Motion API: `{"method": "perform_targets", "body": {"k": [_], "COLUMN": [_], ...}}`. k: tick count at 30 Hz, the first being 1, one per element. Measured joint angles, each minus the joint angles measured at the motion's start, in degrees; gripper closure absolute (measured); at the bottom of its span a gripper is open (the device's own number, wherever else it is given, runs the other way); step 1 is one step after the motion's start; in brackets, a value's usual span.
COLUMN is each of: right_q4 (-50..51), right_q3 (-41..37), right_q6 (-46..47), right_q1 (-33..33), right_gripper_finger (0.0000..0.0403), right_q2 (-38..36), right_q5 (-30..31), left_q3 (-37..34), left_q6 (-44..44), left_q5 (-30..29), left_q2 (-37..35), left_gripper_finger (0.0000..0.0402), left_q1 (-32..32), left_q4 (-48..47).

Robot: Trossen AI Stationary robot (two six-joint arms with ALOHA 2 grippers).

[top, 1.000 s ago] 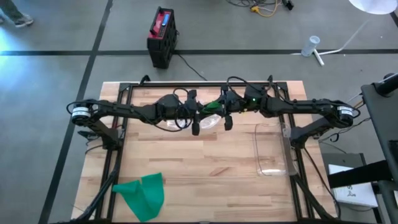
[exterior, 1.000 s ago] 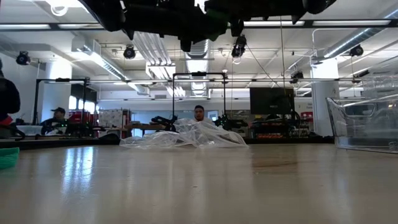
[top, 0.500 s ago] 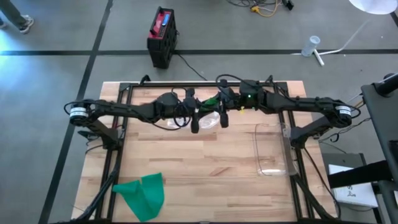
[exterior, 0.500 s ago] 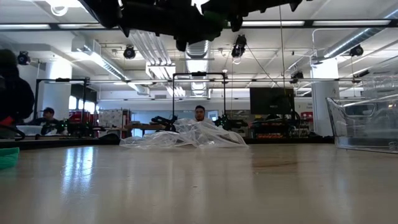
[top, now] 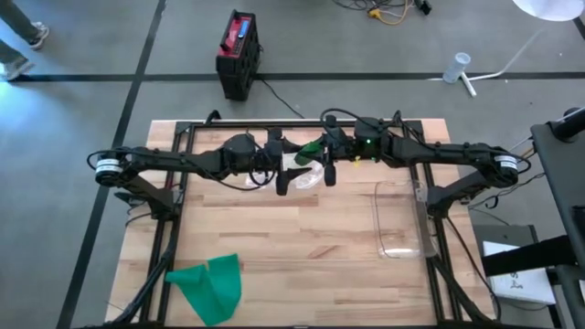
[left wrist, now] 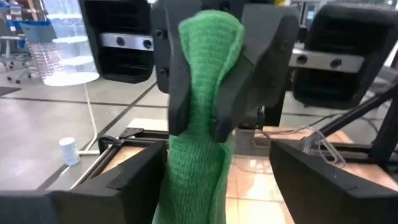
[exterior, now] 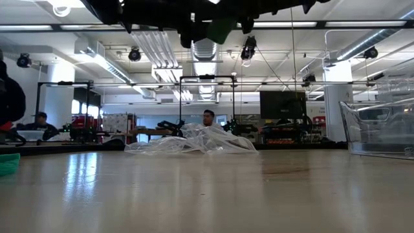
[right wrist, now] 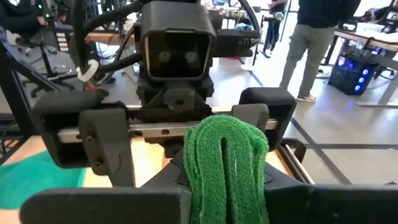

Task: Roll bandage
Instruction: Roll the green bandage

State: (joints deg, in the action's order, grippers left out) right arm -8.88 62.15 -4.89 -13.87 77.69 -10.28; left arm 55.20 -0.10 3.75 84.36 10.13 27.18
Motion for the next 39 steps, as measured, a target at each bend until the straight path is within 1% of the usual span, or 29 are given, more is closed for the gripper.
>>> {"method": "perform_targets", "body": {"k": [2, 5, 8, 11, 12, 13, 15, 21, 24, 29, 31, 34, 37, 39], "right_q4": [0.4, 1.0, 0.9, 0.8, 1.0, 1.3, 1.4, 3.4, 4.4, 4.0, 3.9, 3.3, 2.8, 2.3], "right_q3": [0.0, 0.0, 0.3, 0.4, 0.5, 0.7, 1.2, 2.1, 2.1, 2.2, 2.2, 2.3, 2.3, 2.3], "right_q6": [-0.3, 0.0, 0.0, 0.8, 1.2, 1.7, 2.3, 1.5, 1.0, 0.7, 0.2, -0.2, -0.3, -0.3], "right_q1": [0.0, 0.0, 0.1, 0.1, 0.1, 0.0, 0.1, 0.1, 0.1, 0.1, 0.1, 0.1, 0.1, 0.1], "right_gripper_finger": [0.0359, 0.0359, 0.0359, 0.0359, 0.0359, 0.0359, 0.0359, 0.0359, 0.0359, 0.0359, 0.0359, 0.0359, 0.0359, 0.0359], "right_q2": [0.0, 0.0, 0.0, 0.0, -0.2, -0.4, -0.8, -1.8, -2.0, -2.4, -2.4, -2.1, -1.2, -0.9], "right_q5": [0.0, -0.6, -2.5, -5.1, -5.7, -6.3, -7.3, -8.0, -8.3, -8.3, -8.3, -8.2, -8.1, -7.6], "left_q3": [0.0, 0.0, 0.0, 0.0, 0.1, 0.2, 0.4, 0.6, 0.3, 0.2, 0.1, 0.1, 0.0, 0.0], "left_q6": [-1.1, -1.5, -1.9, -1.9, -1.9, -1.5, 0.6, 1.4, 2.5, 4.2, 4.3, 4.3, 4.1, 3.9], "left_q5": [0.0, 0.0, 0.0, 0.1, 0.3, 0.7, 2.0, 2.2, 4.9, 6.7, 7.9, 8.2, 8.2, 7.1], "left_q2": [0.0, -0.5, -0.7, -1.1, -1.3, -1.5, -2.0, -2.2, -2.6, -3.0, -2.9, -2.3, -1.8, -1.0], "left_gripper_finger": [0.0135, 0.018, 0.0256, 0.0352, 0.037, 0.0374, 0.0368, 0.0327, 0.0305, 0.026, 0.024, 0.0206, 0.0173, 0.0154], "left_q1": [0.0, 0.1, 0.2, 0.2, 0.2, 0.2, 0.2, -0.4, -0.3, -0.2, -0.2, -0.2, -0.2, -0.3], "left_q4": [0.3, 0.4, 0.4, -0.2, -0.4, -1.2, -2.6, -3.3, -4.9, -5.9, -5.4, -3.6, -1.7, 0.9]}}
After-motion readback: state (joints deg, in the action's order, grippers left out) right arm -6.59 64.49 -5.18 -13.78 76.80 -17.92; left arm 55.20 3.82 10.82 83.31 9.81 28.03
